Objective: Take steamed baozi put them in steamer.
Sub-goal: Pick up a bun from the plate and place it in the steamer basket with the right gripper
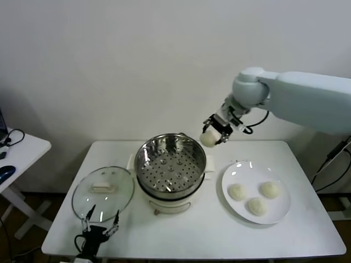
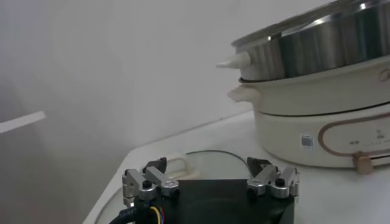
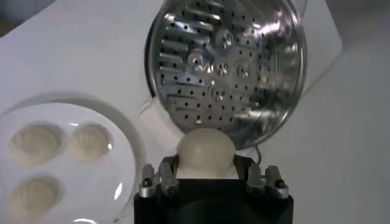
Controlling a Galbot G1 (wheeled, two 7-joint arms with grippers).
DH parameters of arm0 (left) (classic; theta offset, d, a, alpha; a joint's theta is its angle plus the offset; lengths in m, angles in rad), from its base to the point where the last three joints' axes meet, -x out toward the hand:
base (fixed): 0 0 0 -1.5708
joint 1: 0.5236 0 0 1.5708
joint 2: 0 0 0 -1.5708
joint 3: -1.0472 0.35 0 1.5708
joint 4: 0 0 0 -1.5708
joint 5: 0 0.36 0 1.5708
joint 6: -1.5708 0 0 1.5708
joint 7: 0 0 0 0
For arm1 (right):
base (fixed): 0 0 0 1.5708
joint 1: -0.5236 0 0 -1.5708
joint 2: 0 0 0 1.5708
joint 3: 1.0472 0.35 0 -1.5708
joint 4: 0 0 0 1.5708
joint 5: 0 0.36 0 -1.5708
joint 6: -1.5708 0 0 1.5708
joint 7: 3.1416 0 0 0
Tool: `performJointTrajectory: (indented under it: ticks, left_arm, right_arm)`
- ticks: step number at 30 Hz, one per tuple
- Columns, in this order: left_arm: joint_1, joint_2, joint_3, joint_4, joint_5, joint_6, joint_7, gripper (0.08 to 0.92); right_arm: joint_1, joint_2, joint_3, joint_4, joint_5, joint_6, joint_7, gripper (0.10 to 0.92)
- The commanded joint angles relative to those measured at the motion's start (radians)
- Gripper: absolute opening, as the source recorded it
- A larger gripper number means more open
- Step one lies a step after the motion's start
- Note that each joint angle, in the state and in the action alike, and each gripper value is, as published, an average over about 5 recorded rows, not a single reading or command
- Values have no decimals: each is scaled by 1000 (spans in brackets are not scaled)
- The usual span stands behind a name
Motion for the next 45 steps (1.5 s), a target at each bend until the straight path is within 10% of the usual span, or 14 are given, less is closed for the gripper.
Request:
performJointTrajectory:
  ticks: [1, 19, 45]
  left_arm:
    - [1, -1, -6, -2, 0, 0, 0, 823]
    - [2, -10, -19, -8, 3, -5, 0, 823]
    - [-5, -12, -18, 10, 16, -23, -1, 823]
  right_arm:
    - [-33, 230, -24, -123, -64, 196, 33, 613]
    - [-286, 344, 53, -438, -325, 320, 74, 602]
    - [-392, 418, 96, -591, -339, 382, 148, 676]
